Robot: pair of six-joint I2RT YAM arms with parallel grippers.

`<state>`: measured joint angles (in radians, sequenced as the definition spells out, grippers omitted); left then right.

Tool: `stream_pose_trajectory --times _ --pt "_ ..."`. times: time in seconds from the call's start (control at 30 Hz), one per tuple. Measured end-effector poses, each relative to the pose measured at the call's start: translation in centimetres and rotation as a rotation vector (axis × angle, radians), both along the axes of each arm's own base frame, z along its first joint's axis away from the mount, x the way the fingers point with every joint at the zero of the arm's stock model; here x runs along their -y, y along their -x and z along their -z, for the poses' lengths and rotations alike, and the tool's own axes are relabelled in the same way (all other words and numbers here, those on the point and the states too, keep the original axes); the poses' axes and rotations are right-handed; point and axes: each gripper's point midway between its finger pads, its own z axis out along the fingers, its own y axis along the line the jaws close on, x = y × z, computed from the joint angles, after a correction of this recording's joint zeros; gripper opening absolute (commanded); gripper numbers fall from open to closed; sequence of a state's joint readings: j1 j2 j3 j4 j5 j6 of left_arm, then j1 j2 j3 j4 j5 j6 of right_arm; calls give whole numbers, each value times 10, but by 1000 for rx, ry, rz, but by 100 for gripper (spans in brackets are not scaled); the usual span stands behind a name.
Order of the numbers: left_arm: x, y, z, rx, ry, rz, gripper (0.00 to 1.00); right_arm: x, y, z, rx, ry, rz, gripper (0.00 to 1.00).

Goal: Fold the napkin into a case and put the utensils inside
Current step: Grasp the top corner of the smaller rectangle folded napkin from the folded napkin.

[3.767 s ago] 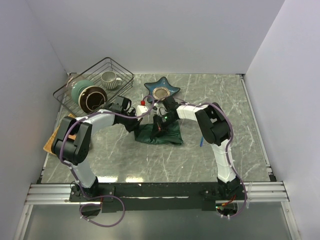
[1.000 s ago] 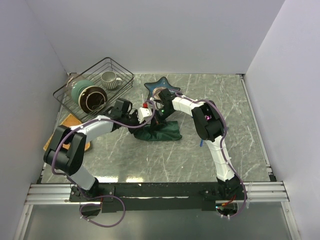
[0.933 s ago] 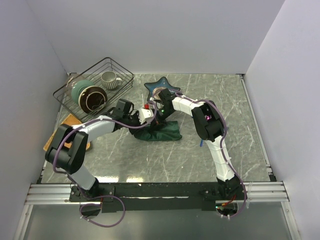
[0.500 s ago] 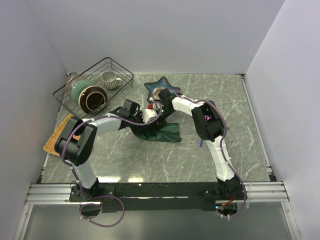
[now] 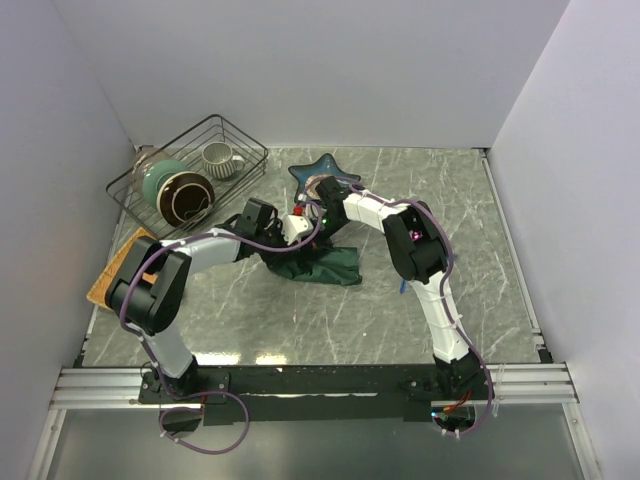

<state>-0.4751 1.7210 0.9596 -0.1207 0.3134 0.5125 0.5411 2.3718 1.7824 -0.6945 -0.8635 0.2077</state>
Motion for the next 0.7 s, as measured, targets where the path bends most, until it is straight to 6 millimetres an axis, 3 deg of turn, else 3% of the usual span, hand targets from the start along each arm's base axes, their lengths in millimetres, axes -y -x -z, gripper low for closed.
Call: stream_pose_trajectory --times 0.03,0.13,0.37,0.57,0.7 --pt "0 0 1 -1 -2 2 28 0 0 0 0 -1 1 14" --pt "0 1 4 -11 -4 4 25 -1 -1 -1 -2 -6 5 32" --pt "1 5 5 -28 2 13 21 -12 -14 -17 42 -58 8 45" --pt "2 7 6 -36 6 20 20 -15 -15 -19 41 -68 11 56" --pt "0 8 7 -44 3 15 20 -16 -14 -18 42 -66 9 56"
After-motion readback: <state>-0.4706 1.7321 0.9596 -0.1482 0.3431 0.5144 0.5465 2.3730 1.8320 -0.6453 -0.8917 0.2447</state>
